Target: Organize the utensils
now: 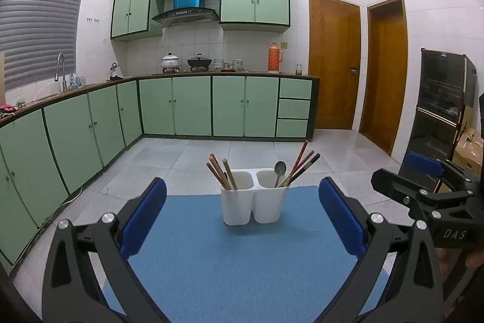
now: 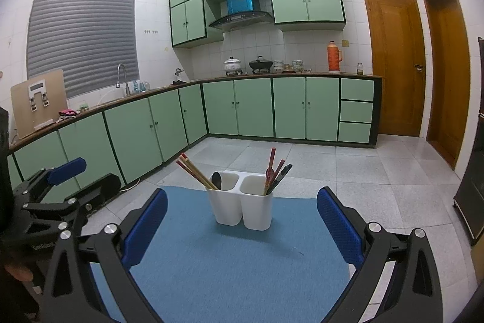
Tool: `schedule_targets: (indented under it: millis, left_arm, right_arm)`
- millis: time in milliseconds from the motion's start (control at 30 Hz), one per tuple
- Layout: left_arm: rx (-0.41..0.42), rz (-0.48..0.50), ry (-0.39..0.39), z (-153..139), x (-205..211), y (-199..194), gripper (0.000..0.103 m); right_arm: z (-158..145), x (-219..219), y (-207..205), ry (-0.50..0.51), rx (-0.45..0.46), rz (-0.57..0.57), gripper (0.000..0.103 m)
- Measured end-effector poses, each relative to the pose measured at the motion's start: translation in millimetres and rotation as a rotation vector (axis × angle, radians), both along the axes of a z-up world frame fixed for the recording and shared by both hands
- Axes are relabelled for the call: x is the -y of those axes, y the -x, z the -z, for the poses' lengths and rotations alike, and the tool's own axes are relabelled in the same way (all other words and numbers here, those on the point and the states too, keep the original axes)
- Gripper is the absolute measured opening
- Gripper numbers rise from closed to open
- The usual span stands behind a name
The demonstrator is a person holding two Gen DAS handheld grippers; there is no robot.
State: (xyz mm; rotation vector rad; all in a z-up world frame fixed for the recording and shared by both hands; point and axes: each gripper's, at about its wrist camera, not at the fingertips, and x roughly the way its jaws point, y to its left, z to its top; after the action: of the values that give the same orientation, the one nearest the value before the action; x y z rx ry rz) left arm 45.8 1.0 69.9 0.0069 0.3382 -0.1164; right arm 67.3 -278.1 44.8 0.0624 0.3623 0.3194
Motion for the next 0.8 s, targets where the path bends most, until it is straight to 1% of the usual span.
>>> schedule_targets:
  millis: [800]
  left_arm:
    - [-0.004, -0.007, 0.000, 1.2, -3.2, -1.1, 0.098]
  right_arm:
    - [-0.5, -1.4, -0.3, 0.001, -0.001, -0.001, 0.097]
